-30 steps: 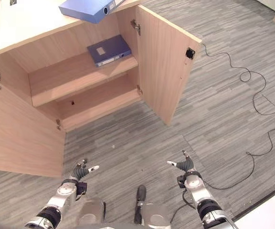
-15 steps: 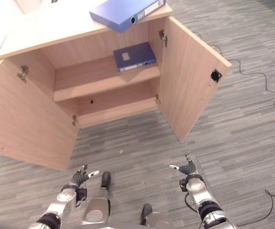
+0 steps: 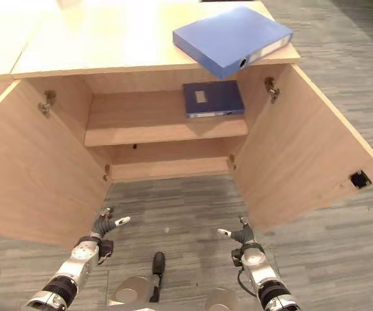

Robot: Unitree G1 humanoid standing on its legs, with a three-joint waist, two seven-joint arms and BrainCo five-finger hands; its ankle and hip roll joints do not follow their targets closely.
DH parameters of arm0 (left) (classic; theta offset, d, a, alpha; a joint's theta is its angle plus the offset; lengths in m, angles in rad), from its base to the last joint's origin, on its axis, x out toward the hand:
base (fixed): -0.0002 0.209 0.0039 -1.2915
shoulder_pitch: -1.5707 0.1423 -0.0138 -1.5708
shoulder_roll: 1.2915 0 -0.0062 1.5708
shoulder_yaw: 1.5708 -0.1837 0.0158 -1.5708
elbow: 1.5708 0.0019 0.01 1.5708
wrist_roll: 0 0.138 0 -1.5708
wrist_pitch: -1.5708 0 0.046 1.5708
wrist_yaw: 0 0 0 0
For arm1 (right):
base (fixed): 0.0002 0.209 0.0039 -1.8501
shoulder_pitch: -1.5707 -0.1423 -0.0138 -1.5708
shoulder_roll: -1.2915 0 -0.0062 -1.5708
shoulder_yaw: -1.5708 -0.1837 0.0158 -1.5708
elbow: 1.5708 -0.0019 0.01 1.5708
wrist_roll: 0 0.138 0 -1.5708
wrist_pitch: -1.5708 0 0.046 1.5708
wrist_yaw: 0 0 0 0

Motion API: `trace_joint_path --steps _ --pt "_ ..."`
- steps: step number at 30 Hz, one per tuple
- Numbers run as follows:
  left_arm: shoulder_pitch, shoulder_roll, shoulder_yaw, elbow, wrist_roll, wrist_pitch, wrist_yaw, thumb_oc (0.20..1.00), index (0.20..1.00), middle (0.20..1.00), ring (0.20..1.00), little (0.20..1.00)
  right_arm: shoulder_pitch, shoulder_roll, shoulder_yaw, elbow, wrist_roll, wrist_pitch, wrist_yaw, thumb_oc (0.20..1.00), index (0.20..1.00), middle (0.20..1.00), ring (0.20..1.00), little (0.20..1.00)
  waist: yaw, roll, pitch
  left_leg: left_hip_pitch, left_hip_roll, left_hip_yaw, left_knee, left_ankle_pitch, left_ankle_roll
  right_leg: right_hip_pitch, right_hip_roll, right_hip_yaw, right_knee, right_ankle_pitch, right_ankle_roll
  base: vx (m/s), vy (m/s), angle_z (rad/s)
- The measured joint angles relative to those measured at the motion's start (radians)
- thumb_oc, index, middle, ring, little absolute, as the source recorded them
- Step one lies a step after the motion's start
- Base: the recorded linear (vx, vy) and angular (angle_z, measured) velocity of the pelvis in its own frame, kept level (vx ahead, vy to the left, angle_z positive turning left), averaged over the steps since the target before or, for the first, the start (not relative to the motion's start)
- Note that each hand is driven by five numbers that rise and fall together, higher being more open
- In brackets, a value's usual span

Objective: Put the empty folder in the office cabinet

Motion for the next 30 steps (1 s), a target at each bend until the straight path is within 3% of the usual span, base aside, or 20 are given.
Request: trace_joint_path --steps 2,3,4,5,6,7,8,9,10,16,18,19,20,21,22,24,26,27,28,30 --pt "0.019 0.000 0.024 0.027 0.001 0.006 0.000 1.000 1.000 1.000 1.000 1.000 -0.011 -0.001 -0.001 -0.002 0.001 -0.001 0.000 1.000 1.000 1.000 1.000 1.000 -0.032 0.021 0.015 -0.018 0.073 -0.040 0.010 -0.020 -0.030 -0.007 0.186 0.046 -0.186 0.023 -0.029 0.44 -0.015 0.48" --pt "0.019 0.001 0.023 0.028 0.004 0.008 -0.001 1.000 1.000 1.000 1.000 1.000 0.007 -0.003 -0.006 -0.001 0.003 0.000 -0.001 1.000 1.000 1.000 1.000 1.000 -0.072 0.016 0.017 -0.039 0.082 -0.078 0.010 -0.032 -0.044 0.027 0.237 0.080 -0.272 0.075 -0.069 0.39 -0.023 1.41" --pt "0.008 -0.017 0.023 0.037 0.010 0.009 -0.007 1.000 1.000 1.000 1.000 1.000 0.044 0.003 -0.030 0.000 0.011 0.000 0.000 1.000 1.000 1.000 1.000 1.000 -0.103 -0.002 0.013 -0.042 0.067 -0.102 0.013 -0.065 -0.047 0.073 0.248 0.104 -0.352 0.090 -0.101 0.39 -0.051 1.57" --pt "0.003 -0.029 0.022 0.035 0.011 0.010 -0.010 1.000 1.000 1.000 1.000 1.000 0.058 0.001 -0.040 0.009 0.024 0.003 -0.001 1.000 1.000 1.000 1.000 1.000 -0.110 -0.032 0.029 -0.040 0.032 -0.089 0.059 -0.069 -0.056 0.100 0.222 0.099 -0.380 0.106 -0.103 0.49 -0.105 0.85" --pt "0.024 -0.039 0.022 0.034 0.029 0.007 -0.019 1.000 1.000 1.000 1.000 1.000 0.079 -0.004 -0.042 0.008 0.038 0.001 0.000 1.000 1.000 1.000 1.000 1.000 -0.102 -0.064 0.041 0.006 -0.021 -0.055 0.134 -0.091 -0.080 0.090 0.180 0.077 -0.332 0.143 -0.097 0.43 -0.115 0.40" --pt "0.028 -0.050 0.019 0.065 0.042 0.013 -0.025 1.000 1.000 1.000 1.000 1.000 0.092 -0.013 -0.041 0.004 0.038 -0.002 0.001 1.000 1.000 1.000 1.000 1.000 -0.132 -0.044 0.041 0.035 -0.027 -0.067 0.179 -0.114 -0.104 0.097 0.183 0.063 -0.278 0.112 -0.106 0.28 -0.109 0.28" --pt "0.037 -0.061 0.009 0.069 0.050 0.019 -0.027 1.000 1.000 1.000 1.000 1.000 0.106 -0.032 -0.043 -0.002 0.038 -0.004 0.001 1.000 1.000 1.000 1.000 1.000 -0.152 -0.012 0.031 0.065 -0.018 -0.086 0.166 -0.113 -0.106 0.103 0.195 0.036 -0.258 0.098 -0.115 0.24 -0.108 0.77" --pt "0.041 -0.071 -0.005 0.047 0.064 0.008 -0.032 1.000 1.000 1.000 1.000 1.000 0.138 -0.056 -0.056 0.001 0.038 0.000 0.008 1.000 1.000 1.000 1.000 1.000 -0.163 0.029 0.017 0.110 0.009 -0.117 0.088 -0.132 -0.104 0.103 0.218 0.000 -0.239 0.076 -0.154 0.24 -0.142 0.71" --pt "0.022 -0.070 -0.005 0.031 0.071 0.005 -0.033 1.000 1.000 1.000 1.000 1.000 0.140 -0.059 -0.071 0.003 0.038 0.002 0.013 1.000 1.000 1.000 1.000 1.000 -0.165 0.050 0.014 0.114 0.011 -0.130 0.063 -0.122 -0.117 0.099 0.217 -0.011 -0.234 0.078 -0.159 0.24 -0.165 0.54" --pt "0.032 -0.066 -0.004 0.029 0.072 -0.002 -0.034 1.000 1.000 1.000 1.000 1.000 0.124 -0.062 -0.079 0.003 0.038 -0.005 0.036 1.000 1.000 1.000 1.000 1.000 -0.161 0.082 -0.004 0.107 0.035 -0.200 0.011 -0.095 -0.149 0.106 0.250 -0.026 -0.257 0.068 -0.171 0.18 -0.162 0.33" --pt "0.055 -0.065 -0.004 0.031 0.072 -0.002 -0.035 1.000 1.000 1.000 1.000 1.000 0.119 -0.063 -0.079 0.010 0.038 -0.007 0.036 1.000 1.000 1.000 1.000 1.000 -0.160 0.086 -0.007 0.107 0.043 -0.212 0.011 -0.085 -0.164 0.110 0.252 -0.042 -0.267 0.067 -0.193 0.10 -0.135 0.26" --pt "0.058 -0.065 -0.004 0.035 0.072 -0.001 -0.035 1.000 1.000 1.000 1.000 1.000 0.112 -0.063 -0.081 0.015 0.038 -0.006 0.037 1.000 1.000 1.000 1.000 1.000 -0.153 0.077 -0.003 0.083 0.033 -0.208 0.042 -0.065 -0.195 0.111 0.247 -0.044 -0.278 0.066 -0.194 0.06 -0.105 0.21" --pt "0.058 -0.065 -0.004 0.035 0.072 -0.001 -0.035 1.000 1.000 1.000 1.000 1.000 0.112 -0.063 -0.081 0.015 0.038 -0.006 0.037 1.000 1.000 1.000 1.000 1.000 -0.153 0.077 -0.003 0.083 0.033 -0.208 0.042 -0.065 -0.195 0.111 0.247 -0.044 -0.278 0.066 -0.194 0.03 -0.068 0.31" --pt "0.054 -0.066 -0.005 0.034 0.072 0.000 -0.038 1.000 1.000 1.000 1.000 1.000 0.114 -0.063 -0.103 0.014 0.038 -0.006 0.037 1.000 1.000 1.000 1.000 1.000 -0.148 0.037 0.018 0.044 -0.007 -0.185 0.123 -0.017 -0.254 0.138 0.199 -0.066 -0.322 0.113 -0.249 0.04 -0.083 0.32" --pt "0.056 -0.066 -0.005 0.035 0.072 0.001 -0.039 1.000 1.000 1.000 1.000 1.000 0.113 -0.063 -0.107 0.013 0.038 -0.007 0.036 1.000 1.000 1.000 1.000 1.000 -0.151 0.023 0.025 0.038 -0.005 -0.155 0.185 -0.032 -0.249 0.164 0.191 -0.077 -0.348 0.124 -0.258 0.06 -0.118 0.37" --pt "0.055 -0.068 -0.005 0.035 0.072 -0.001 -0.042 1.000 1.000 1.000 1.000 1.000 0.118 -0.073 -0.110 0.015 0.038 -0.008 0.037 1.000 1.000 1.000 1.000 1.000 -0.153 0.024 0.021 0.025 0.014 -0.142 0.246 -0.014 -0.250 0.179 0.195 -0.078 -0.358 0.111 -0.256 0.10 -0.077 0.25" --pt "0.032 -0.069 -0.002 0.026 0.072 -0.005 -0.044 1.000 1.000 1.000 1.000 1.000 0.120 -0.078 -0.110 0.017 0.038 -0.005 0.037 1.000 1.000 1.000 1.000 1.000 -0.145 0.015 0.030 -0.022 0.020 -0.078 0.307 -0.009 -0.242 0.187 0.182 -0.091 -0.384 0.132 -0.258 0.16 0.033 0.12" --pt "0.032 -0.068 -0.001 0.029 0.072 -0.004 -0.046 1.000 1.000 1.000 1.000 1.000 0.121 -0.072 -0.111 0.017 0.038 -0.005 0.037 1.000 1.000 1.000 1.000 1.000 -0.144 0.004 0.037 -0.017 0.046 -0.023 0.296 -0.016 -0.230 0.212 0.183 -0.101 -0.414 0.149 -0.262 0.16 0.047 0.31" --pt "0.030 -0.069 -0.005 0.034 0.072 -0.001 -0.048 1.000 1.000 1.000 1.000 1.000 0.142 -0.067 -0.110 0.016 0.038 -0.004 0.037 1.000 1.000 1.000 1.000 1.000 -0.150 -0.003 0.039 -0.002 0.115 0.030 0.228 -0.012 -0.236 0.246 0.193 -0.133 -0.458 0.150 -0.274 0.15 0.052 0.45" --pt "0.034 -0.075 -0.007 0.033 0.072 -0.001 -0.050 1.000 1.000 1.000 1.000 1.000 0.155 -0.073 -0.112 0.015 0.038 -0.003 0.038 1.000 1.000 1.000 1.000 1.000 -0.145 0.004 0.038 0.022 0.167 0.033 0.141 -0.008 -0.242 0.256 0.200 -0.139 -0.460 0.150 -0.279 0.13 0.061 0.32"
